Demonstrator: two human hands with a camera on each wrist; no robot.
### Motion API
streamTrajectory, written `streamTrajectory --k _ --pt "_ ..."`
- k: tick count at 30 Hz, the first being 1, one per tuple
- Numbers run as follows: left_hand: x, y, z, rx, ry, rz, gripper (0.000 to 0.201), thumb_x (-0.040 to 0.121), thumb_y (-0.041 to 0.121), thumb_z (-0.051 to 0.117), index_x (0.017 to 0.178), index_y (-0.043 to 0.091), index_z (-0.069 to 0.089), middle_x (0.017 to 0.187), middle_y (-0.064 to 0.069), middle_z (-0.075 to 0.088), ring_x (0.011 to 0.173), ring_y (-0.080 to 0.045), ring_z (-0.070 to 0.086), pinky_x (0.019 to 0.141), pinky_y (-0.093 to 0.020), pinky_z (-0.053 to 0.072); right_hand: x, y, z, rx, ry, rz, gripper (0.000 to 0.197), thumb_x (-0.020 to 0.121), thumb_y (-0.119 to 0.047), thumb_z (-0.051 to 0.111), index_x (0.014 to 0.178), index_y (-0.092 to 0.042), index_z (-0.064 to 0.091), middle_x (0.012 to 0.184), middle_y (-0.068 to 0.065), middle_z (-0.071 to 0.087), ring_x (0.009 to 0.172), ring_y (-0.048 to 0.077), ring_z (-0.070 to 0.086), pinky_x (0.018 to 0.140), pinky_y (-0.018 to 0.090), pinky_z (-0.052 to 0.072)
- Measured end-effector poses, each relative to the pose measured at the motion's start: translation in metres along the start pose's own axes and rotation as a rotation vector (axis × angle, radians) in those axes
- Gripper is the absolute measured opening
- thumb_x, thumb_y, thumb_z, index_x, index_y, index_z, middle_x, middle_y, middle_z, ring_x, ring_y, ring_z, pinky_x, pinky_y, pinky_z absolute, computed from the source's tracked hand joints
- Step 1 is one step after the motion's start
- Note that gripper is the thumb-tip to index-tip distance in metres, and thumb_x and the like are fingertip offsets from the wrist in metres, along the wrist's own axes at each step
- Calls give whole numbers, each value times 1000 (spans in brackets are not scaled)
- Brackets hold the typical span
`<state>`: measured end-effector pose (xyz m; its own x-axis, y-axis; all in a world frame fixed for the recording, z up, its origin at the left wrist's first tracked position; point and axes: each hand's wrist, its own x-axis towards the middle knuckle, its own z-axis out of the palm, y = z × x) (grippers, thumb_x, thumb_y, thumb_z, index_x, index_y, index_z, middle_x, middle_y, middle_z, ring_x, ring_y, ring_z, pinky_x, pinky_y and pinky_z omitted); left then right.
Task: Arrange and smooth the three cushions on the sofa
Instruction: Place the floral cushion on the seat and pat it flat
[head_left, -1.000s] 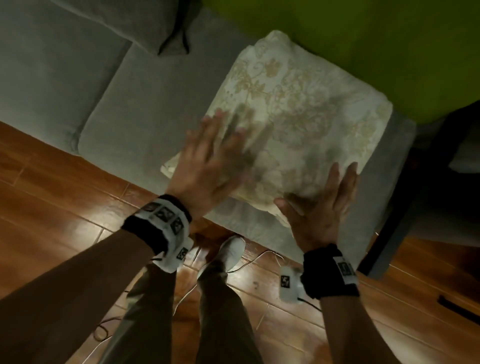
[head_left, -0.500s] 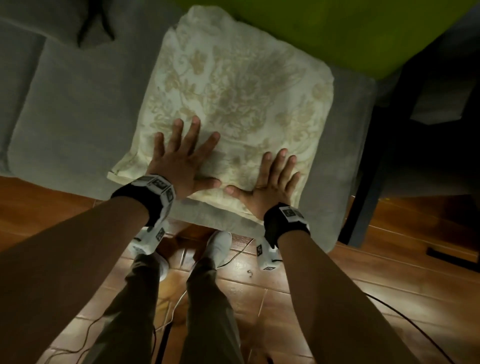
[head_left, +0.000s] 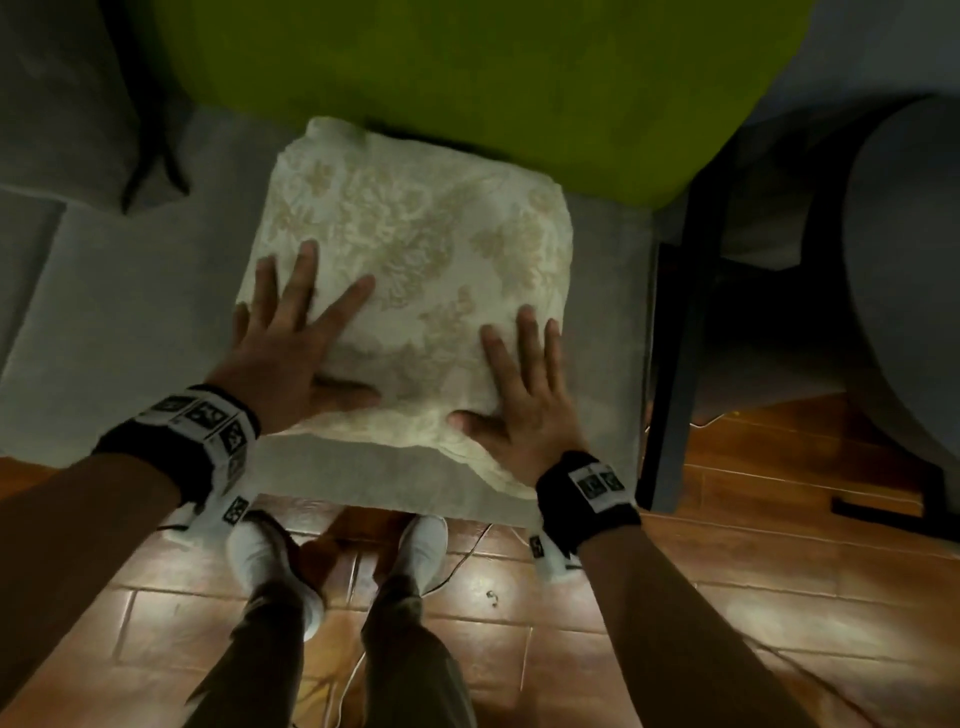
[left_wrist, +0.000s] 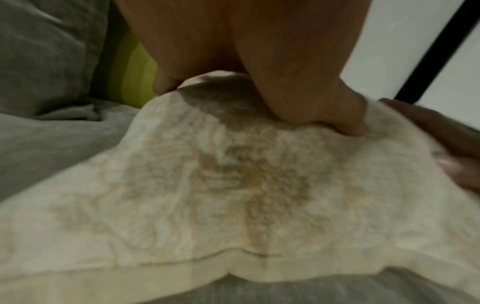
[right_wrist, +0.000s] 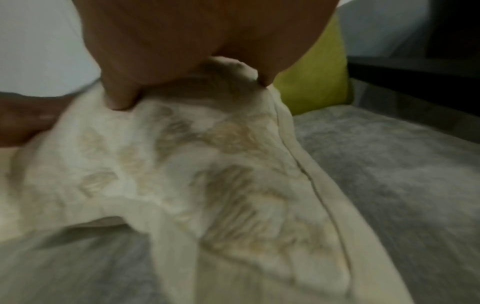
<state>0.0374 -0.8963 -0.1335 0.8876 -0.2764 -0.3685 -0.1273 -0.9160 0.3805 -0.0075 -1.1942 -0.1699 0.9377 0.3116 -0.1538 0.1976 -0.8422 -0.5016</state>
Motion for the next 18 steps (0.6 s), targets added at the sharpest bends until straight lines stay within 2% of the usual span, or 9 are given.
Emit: streamTrajectory --k 2,4,9,11,12,13,15,16,18 --pt "10 -6 12 61 -128 -61 117 57 90 54 143 63 -21 154 10 -45 147 -39 -26 114 -71 11 13 15 14 -79 -210 68 103 81 -86 43 148 -53 -29 158 -4 -45 145 36 -41 123 63 -3" --pt "15 -9 27 102 -205 -73 120 55 91 56 140 64 -24 151 13 -47 148 -39 -25 113 -71 15 14 28 30 -150 -357 125 101 78 -92 33 134 -59 -43 147 -11 -58 138 34 -50 123 62 -6" --pt "26 -11 36 99 -306 -82 114 57 94 50 138 67 -25 150 16 -48 148 -39 -23 111 -71 18 11 42 45 -58 -399 171 100 55 -105 3 133 -62 -42 148 -14 -56 140 33 -49 124 58 -8" --pt "26 -13 29 50 -277 -42 101 66 92 44 140 68 -20 152 20 -44 149 -35 -22 113 -69 18 11 42 37 -13 -354 157 100 58 -105 8 136 -64 -38 152 -15 -51 143 31 -46 125 55 -5" --pt "23 -15 23 6 -251 -13 92 72 88 41 142 68 -15 154 21 -39 151 -32 -18 115 -66 18 9 40 29 27 -320 150 99 63 -103 17 138 -65 -34 155 -17 -48 145 27 -43 126 52 -1" --pt "20 -16 13 -58 -210 18 83 77 85 37 146 66 -6 159 22 -29 152 -27 -12 117 -62 19 4 39 20 80 -279 149 98 67 -99 28 140 -66 -30 157 -20 -43 149 21 -38 124 46 3" --pt "14 -23 -10 -232 -60 29 69 84 80 36 148 57 24 163 23 10 152 -20 14 119 -46 26 -8 44 -1 183 -205 143 93 76 -91 39 146 -67 -17 163 -24 -28 154 10 -23 120 39 10" --pt "12 -27 -25 -306 33 2 59 86 77 38 141 54 39 153 25 33 145 -19 34 115 -37 33 -14 49 -11 211 -165 136 83 81 -89 37 148 -67 -9 167 -24 -16 155 8 -12 120 38 14" --pt "14 -35 -53 -349 183 -52 27 89 71 44 111 61 56 118 28 62 113 -14 63 95 -24 44 -20 67 -28 206 -44 136 60 92 -80 32 148 -66 16 164 -19 18 152 9 16 119 36 25"
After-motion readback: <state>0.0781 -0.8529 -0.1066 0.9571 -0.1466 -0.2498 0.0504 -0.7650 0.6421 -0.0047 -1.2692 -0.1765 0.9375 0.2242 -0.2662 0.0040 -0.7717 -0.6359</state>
